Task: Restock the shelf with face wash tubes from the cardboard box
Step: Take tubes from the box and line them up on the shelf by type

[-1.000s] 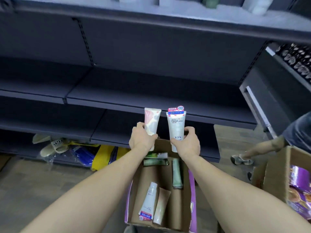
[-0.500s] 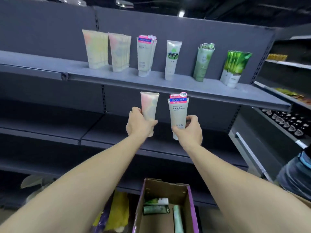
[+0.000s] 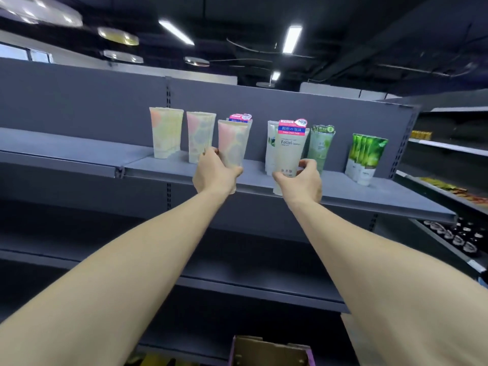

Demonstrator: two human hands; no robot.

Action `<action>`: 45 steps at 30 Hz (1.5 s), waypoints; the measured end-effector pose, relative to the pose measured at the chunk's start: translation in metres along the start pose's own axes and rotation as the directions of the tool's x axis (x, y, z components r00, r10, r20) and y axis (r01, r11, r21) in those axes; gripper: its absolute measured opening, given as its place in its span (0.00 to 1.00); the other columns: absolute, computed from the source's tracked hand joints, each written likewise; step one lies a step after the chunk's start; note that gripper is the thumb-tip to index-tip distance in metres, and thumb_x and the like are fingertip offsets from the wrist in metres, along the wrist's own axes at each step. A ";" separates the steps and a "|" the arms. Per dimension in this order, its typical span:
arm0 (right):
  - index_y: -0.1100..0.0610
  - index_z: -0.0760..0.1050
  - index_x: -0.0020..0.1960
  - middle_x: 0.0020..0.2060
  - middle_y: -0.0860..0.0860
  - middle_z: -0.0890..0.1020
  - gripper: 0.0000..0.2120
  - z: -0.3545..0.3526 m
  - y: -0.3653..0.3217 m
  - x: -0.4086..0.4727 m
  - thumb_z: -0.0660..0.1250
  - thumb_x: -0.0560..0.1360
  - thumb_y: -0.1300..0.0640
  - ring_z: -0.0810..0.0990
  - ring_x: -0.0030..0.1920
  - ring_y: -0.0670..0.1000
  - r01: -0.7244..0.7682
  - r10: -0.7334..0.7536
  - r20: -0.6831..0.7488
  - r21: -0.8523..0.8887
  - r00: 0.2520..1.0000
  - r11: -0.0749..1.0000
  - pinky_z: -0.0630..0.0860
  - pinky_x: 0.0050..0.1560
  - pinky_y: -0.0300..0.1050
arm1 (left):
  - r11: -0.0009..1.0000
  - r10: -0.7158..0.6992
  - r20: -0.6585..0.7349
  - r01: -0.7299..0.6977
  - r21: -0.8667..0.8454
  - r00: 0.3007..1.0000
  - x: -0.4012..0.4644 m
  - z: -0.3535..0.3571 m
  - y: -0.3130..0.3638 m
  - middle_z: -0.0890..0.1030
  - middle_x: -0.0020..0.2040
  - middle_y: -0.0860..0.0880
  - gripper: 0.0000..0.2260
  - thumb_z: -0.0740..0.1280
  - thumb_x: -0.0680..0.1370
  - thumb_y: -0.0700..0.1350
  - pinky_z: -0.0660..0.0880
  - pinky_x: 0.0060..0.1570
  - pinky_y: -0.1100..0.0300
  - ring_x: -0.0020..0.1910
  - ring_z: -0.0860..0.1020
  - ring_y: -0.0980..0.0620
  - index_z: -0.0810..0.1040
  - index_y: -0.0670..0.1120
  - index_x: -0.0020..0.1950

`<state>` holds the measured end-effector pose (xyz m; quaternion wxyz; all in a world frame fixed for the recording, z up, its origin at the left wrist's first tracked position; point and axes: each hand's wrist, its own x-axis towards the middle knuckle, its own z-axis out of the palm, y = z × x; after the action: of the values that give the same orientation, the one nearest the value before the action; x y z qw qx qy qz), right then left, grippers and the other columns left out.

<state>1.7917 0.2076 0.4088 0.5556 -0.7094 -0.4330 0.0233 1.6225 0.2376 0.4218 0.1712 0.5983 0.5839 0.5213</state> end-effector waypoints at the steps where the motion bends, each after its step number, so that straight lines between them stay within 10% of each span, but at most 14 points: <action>1: 0.49 0.68 0.62 0.53 0.47 0.77 0.29 0.005 -0.003 0.001 0.76 0.67 0.43 0.76 0.47 0.48 0.005 -0.005 0.003 0.004 1.000 1.000 0.74 0.43 0.45 | 1.000 0.002 -0.004 -0.002 -0.002 1.000 0.004 -0.002 -0.001 0.77 0.58 0.52 0.25 0.76 0.69 0.53 0.69 0.44 0.57 0.55 0.78 0.49 0.71 0.48 0.61; 45: 0.53 0.68 0.63 0.57 0.50 0.77 0.28 0.177 -0.052 0.045 0.76 0.69 0.46 0.77 0.56 0.53 -0.085 0.079 0.130 0.042 0.988 0.995 0.71 0.46 0.46 | 1.000 0.019 0.004 -0.019 0.019 1.000 0.131 0.010 -0.066 0.76 0.57 0.52 0.28 0.78 0.66 0.56 0.71 0.43 0.55 0.53 0.78 0.49 0.69 0.48 0.58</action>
<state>1.6983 0.3728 0.4041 0.5420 -0.7102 -0.4376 0.1019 1.5669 0.3733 0.4191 0.1618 0.6064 0.5827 0.5163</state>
